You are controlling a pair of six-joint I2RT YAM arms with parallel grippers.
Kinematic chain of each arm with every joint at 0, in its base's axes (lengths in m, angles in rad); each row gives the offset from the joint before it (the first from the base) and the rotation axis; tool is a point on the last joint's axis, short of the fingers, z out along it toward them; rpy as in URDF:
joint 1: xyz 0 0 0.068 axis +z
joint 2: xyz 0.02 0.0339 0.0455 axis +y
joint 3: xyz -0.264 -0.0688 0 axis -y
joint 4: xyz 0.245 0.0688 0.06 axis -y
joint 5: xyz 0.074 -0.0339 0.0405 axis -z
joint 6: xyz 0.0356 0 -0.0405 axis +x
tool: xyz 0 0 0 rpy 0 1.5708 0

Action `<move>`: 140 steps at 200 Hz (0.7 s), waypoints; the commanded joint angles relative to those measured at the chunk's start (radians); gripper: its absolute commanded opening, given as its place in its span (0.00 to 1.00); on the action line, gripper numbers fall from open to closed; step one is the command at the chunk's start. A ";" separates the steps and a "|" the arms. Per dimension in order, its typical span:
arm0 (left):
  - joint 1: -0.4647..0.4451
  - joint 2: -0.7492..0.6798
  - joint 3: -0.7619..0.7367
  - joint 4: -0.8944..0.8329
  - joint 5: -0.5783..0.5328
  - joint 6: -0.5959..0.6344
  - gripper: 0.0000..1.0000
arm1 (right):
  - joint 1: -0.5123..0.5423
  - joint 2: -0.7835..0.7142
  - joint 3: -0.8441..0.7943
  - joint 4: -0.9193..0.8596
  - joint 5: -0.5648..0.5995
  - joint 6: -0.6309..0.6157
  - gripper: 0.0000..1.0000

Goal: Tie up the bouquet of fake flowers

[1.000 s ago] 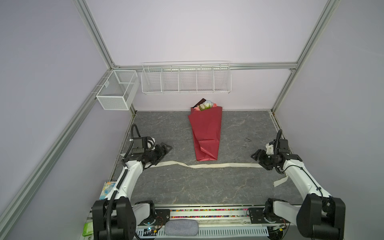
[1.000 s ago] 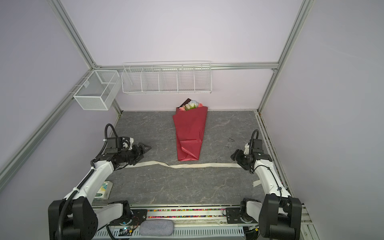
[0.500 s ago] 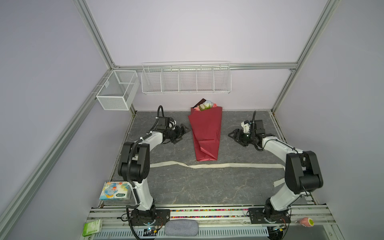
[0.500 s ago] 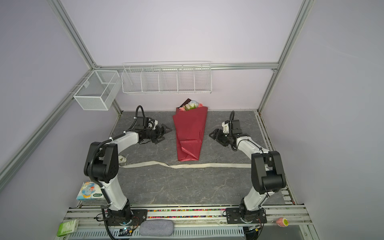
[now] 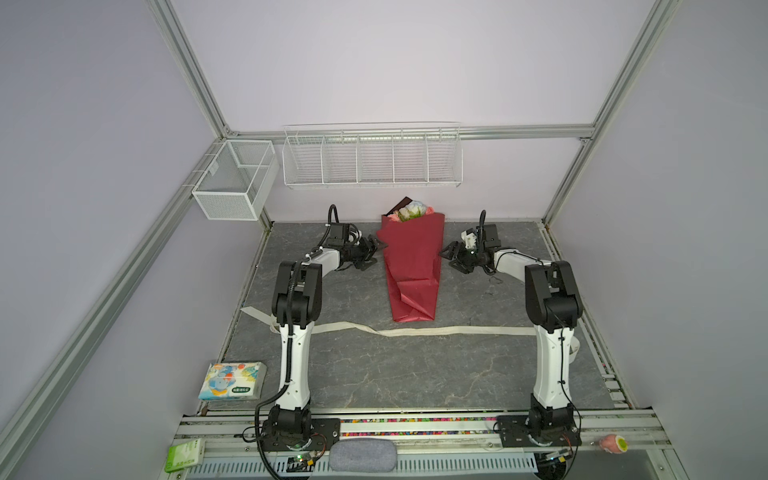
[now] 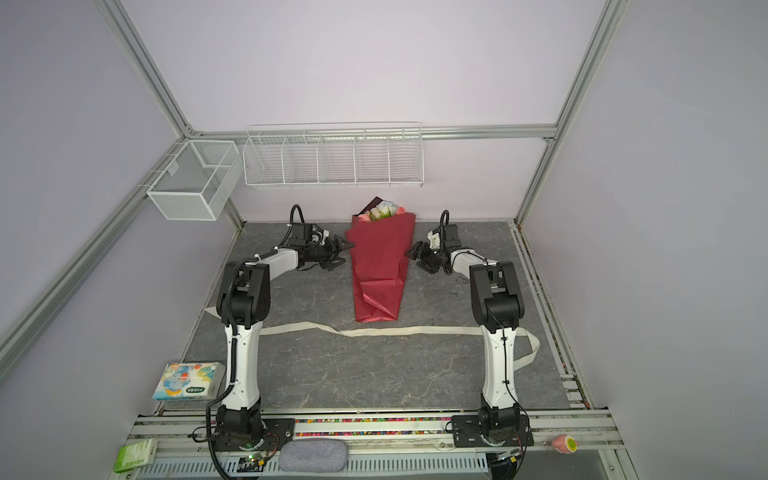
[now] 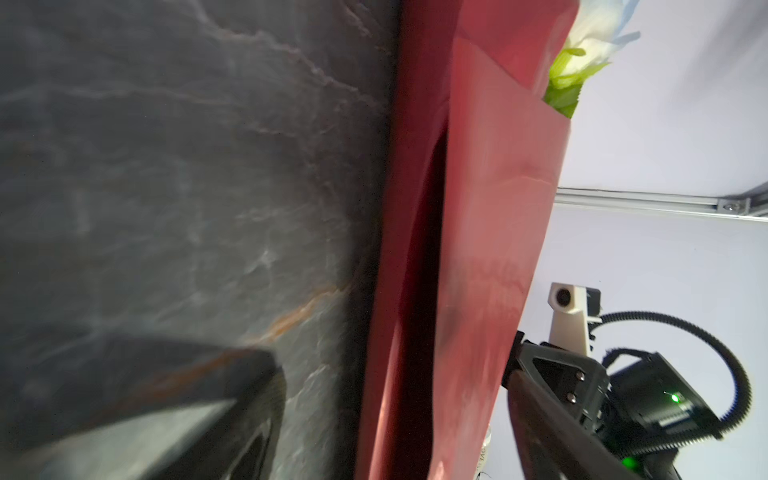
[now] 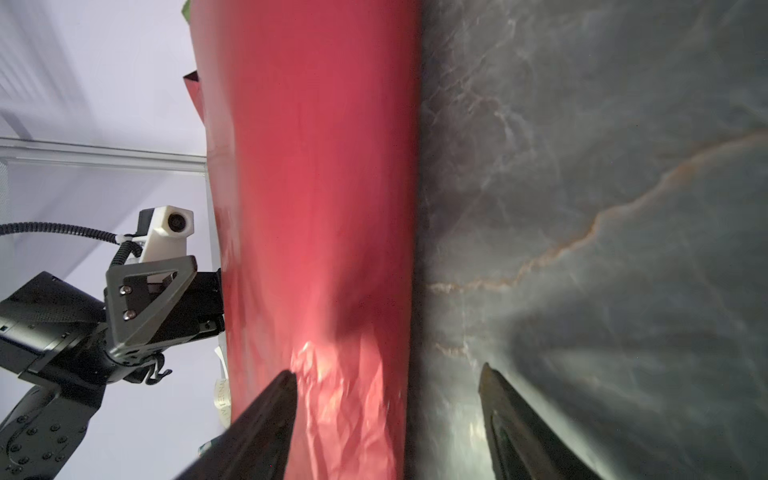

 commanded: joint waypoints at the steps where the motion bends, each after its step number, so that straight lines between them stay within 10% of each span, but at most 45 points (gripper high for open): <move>1: -0.035 0.078 0.053 0.071 0.031 -0.103 0.81 | 0.005 0.076 0.098 -0.013 -0.060 0.019 0.72; 78: -0.079 0.225 0.237 0.135 0.042 -0.223 0.46 | 0.021 0.297 0.373 0.036 -0.162 0.166 0.66; 140: -0.080 0.181 0.256 0.135 0.051 -0.223 0.07 | 0.021 0.289 0.413 0.152 -0.226 0.279 0.35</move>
